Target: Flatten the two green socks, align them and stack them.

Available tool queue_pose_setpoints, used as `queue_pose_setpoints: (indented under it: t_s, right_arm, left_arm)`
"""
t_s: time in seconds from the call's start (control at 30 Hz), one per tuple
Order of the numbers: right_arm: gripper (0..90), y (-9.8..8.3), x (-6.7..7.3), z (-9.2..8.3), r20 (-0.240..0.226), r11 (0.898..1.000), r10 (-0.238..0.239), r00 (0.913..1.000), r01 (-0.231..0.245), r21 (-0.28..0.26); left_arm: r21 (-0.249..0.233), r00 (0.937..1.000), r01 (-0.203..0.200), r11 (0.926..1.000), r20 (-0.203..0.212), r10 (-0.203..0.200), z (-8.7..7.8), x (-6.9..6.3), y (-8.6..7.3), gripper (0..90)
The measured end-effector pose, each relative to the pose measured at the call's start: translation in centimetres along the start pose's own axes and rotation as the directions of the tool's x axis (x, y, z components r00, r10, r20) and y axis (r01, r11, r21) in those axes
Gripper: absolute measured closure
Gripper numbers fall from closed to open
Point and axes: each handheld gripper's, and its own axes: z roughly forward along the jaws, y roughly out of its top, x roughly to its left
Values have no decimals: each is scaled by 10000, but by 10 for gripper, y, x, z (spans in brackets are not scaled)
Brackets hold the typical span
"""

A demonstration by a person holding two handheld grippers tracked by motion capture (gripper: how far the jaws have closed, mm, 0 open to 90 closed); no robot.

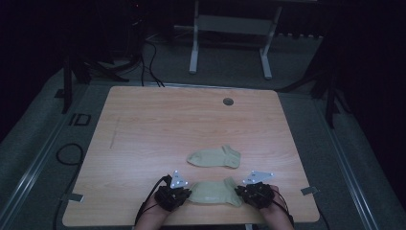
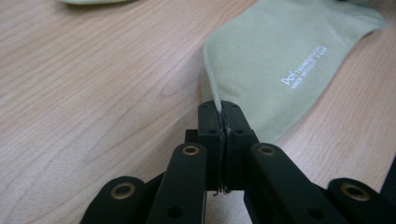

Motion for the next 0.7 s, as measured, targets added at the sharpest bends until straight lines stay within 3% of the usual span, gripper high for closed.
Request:
queue_pose_setpoints:
  t_s: [0.13,0.4,0.57,0.7]
  right_arm:
    - [849,3,2,-3,-32,9999,4,10000,-4,135]
    - [849,30,-1,-23,-26,9987,-372,9993,371,-337]
    - [849,48,-7,-35,86,9972,-402,9992,406,-627]
    - [849,61,-15,-43,322,9954,-343,9989,371,-889]
  left_arm:
    - [-129,10000,-8,9999,34,9,-4,-1,3,887]
    - [-713,9998,168,9973,-89,-174,-26,10,23,887]
    - [-993,9996,82,9950,-258,-108,-37,17,41,887]
    - [-979,9989,-246,9949,-429,205,-43,22,59,887]
